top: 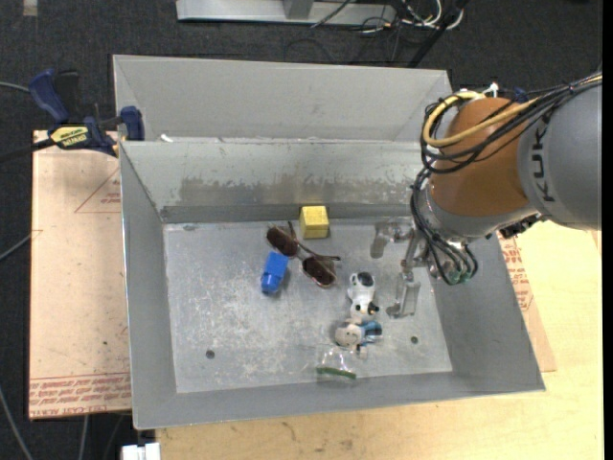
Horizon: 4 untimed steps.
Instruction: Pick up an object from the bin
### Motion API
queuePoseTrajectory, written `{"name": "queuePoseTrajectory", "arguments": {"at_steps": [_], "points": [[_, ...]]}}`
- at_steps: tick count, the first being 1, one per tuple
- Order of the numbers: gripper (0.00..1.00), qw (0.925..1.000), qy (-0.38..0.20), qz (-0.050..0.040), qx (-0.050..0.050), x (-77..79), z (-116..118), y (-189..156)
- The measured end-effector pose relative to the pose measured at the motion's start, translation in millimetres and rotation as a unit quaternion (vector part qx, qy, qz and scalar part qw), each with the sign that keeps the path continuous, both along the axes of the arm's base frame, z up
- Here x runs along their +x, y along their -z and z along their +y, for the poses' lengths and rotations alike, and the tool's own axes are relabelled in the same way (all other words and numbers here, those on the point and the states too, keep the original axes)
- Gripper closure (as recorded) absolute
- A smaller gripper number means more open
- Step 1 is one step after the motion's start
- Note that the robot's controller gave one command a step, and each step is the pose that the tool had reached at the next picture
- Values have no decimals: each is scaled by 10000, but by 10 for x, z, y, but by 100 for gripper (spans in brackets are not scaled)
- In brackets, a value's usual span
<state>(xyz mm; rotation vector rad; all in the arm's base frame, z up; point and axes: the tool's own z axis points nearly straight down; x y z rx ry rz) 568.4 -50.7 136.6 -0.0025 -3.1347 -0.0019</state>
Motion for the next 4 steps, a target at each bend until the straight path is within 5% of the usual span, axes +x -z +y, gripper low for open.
{"name": "queuePoseTrajectory", "arguments": {"at_steps": [1, 2, 3, 4], "points": [[0, 10000, -7, -39, -4, 18, 1, -45], [0, 9885, -1514, -56, -2, -39, 181, 298], [0, 9627, -2704, -35, 12, -149, 332, 191], [0, 9463, -3233, -53, 5, -144, 335, 113]]}}
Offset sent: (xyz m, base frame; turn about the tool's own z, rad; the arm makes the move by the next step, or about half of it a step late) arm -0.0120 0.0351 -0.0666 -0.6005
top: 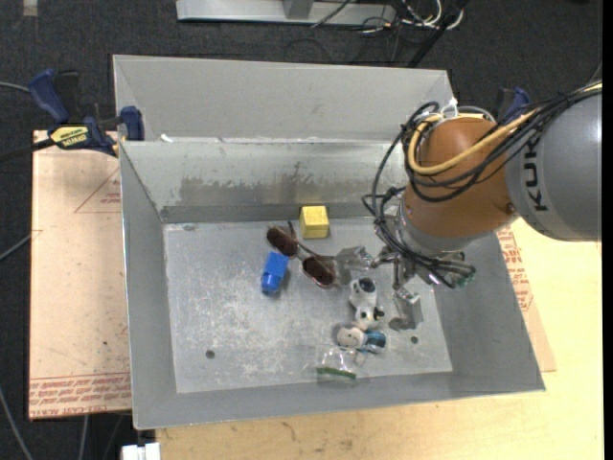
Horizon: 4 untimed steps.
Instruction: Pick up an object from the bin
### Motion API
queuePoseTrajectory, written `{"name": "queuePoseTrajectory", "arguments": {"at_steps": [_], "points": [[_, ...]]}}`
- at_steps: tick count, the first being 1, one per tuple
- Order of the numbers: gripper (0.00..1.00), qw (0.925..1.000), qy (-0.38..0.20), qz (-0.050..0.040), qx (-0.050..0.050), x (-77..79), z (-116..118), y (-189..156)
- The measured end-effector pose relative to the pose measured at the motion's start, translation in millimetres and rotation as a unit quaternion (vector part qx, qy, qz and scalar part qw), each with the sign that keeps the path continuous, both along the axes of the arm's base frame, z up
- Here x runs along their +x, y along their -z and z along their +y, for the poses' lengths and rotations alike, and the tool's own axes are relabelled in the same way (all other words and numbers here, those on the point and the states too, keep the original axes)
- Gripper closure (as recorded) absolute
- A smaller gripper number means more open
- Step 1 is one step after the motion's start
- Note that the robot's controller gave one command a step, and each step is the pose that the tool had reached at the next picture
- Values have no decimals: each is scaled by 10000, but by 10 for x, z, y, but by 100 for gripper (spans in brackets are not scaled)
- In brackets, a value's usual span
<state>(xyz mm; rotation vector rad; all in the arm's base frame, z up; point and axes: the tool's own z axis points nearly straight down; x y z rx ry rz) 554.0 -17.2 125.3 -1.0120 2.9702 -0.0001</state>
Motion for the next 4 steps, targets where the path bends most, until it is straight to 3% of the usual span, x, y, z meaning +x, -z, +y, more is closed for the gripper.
{"name": "queuePoseTrajectory", "arguments": {"at_steps": [1, 2, 4], "points": [[0, 9848, -1738, 9, -3, -216, 60, 384], [100, 9497, -3132, 16, 1, -392, 87, 554], [100, 9498, -3129, 38, 11, -404, 90, 506]]}}
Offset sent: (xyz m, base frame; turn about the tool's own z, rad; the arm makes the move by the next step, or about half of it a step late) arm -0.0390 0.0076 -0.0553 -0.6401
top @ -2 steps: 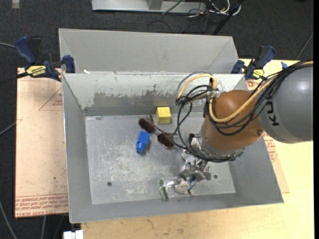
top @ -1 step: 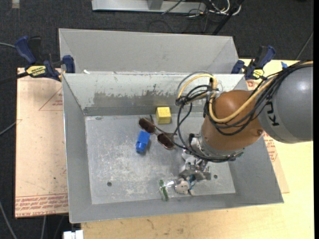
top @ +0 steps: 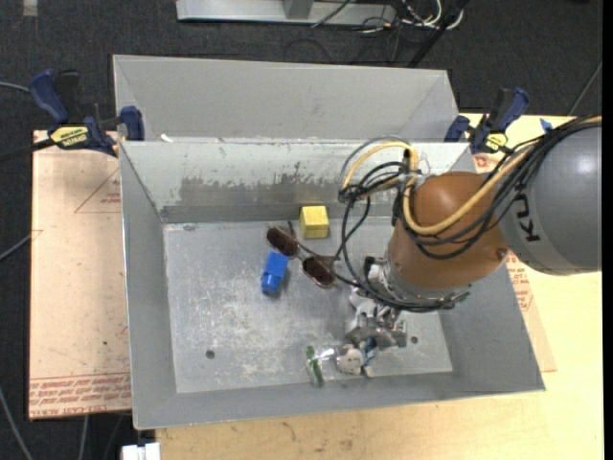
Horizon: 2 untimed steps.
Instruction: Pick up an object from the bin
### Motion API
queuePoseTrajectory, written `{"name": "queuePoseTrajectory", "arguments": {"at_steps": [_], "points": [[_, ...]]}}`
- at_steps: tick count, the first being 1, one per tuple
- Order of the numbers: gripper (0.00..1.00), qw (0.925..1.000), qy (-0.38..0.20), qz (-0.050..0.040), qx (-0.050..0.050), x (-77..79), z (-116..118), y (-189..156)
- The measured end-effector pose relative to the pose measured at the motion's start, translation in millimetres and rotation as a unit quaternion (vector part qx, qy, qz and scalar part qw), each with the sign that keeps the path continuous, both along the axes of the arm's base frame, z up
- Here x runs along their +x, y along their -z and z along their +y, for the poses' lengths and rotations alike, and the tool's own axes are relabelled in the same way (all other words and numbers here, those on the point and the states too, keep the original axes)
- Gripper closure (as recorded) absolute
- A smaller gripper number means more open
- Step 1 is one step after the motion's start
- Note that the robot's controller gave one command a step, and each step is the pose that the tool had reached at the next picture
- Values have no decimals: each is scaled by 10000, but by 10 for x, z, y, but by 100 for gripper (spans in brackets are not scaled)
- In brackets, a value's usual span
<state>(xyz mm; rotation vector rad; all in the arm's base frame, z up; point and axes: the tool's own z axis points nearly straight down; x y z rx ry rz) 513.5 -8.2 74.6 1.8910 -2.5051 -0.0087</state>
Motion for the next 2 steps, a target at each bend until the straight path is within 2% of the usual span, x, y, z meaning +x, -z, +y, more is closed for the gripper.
{"name": "queuePoseTrajectory", "arguments": {"at_steps": [1, 2], "points": [[100, 10000, 7, 12, 2, -12, 4, -212], [100, 10000, 12, -42, -4, 19, 1, -351]]}}
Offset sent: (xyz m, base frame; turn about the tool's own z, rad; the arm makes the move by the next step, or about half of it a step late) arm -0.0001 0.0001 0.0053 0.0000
